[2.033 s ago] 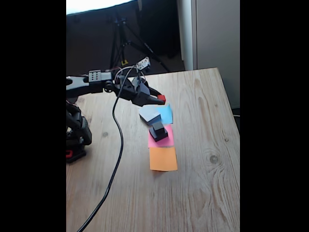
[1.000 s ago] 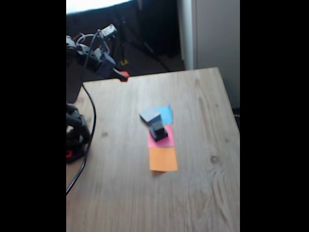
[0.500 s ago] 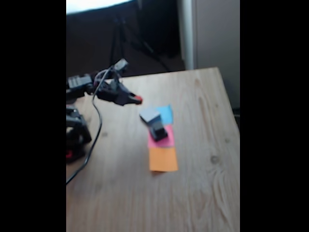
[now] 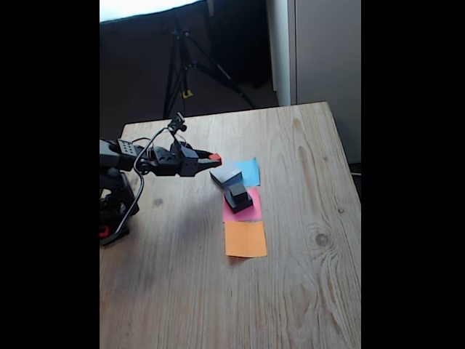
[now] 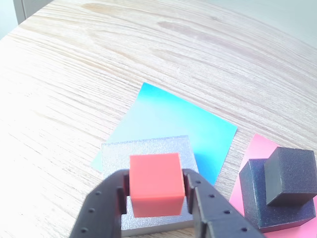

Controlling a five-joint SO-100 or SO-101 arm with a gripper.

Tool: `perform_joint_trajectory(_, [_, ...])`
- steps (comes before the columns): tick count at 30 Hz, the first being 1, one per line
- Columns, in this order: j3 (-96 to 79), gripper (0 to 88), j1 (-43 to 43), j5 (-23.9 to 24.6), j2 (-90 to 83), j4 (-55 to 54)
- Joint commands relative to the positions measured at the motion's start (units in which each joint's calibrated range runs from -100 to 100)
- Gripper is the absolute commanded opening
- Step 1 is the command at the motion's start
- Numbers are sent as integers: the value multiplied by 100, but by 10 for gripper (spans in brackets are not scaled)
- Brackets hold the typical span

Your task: Tower of hanoi

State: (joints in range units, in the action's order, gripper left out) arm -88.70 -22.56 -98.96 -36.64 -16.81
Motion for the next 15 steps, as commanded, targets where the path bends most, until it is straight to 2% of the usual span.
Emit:
perform_joint_trajectory(1, [-57, 19, 62, -104, 727, -1099])
perform_joint_trajectory(7, [-12, 19, 54, -104, 1703, -2094])
perform_joint_trajectory(15, [316, 22, 45, -104, 2824, -2880])
